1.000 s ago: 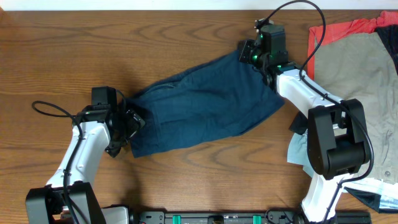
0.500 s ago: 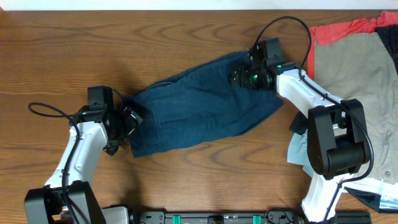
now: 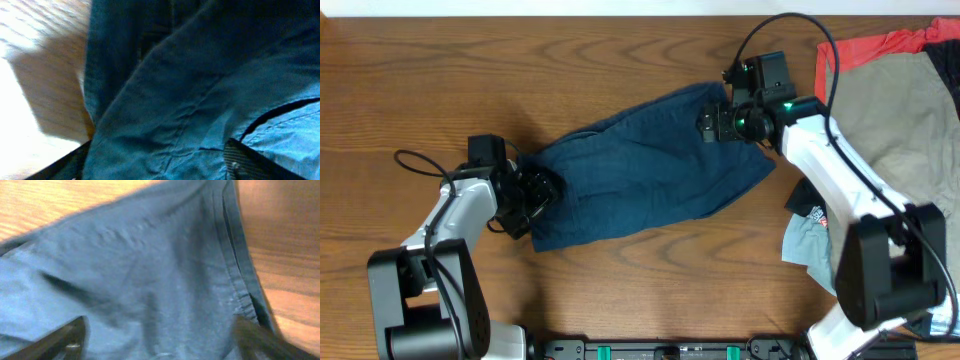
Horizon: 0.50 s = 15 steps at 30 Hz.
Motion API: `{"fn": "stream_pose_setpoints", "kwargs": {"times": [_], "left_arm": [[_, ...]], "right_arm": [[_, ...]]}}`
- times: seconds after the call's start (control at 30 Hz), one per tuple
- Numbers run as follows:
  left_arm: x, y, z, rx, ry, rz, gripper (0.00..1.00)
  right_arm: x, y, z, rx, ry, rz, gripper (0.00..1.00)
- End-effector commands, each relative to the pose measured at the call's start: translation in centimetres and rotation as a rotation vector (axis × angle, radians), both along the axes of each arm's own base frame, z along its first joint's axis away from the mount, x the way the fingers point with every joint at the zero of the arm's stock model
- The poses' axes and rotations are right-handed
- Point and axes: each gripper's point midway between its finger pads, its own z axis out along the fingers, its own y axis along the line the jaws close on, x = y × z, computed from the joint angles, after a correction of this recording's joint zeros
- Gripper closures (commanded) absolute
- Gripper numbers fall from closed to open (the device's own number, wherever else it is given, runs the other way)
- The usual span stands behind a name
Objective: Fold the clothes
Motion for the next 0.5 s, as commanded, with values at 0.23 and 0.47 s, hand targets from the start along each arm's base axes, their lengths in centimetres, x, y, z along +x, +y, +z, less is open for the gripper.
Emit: {"fn": "stream_pose_setpoints", "kwargs": {"times": [0.23, 0.47], "left_arm": [[-2.7, -1.1, -2.2, -0.053, 0.102, -0.08, 0.92], [-3.3, 0.6, 1.0, 0.036, 0.124, -0.082, 0.94]], "right_arm": [[-3.6, 5.0, -0.5, -0.024, 0.044, 0.156, 0.89], [-6.3, 8.2, -4.0, -0.05, 0.151, 0.222, 0.99]]}}
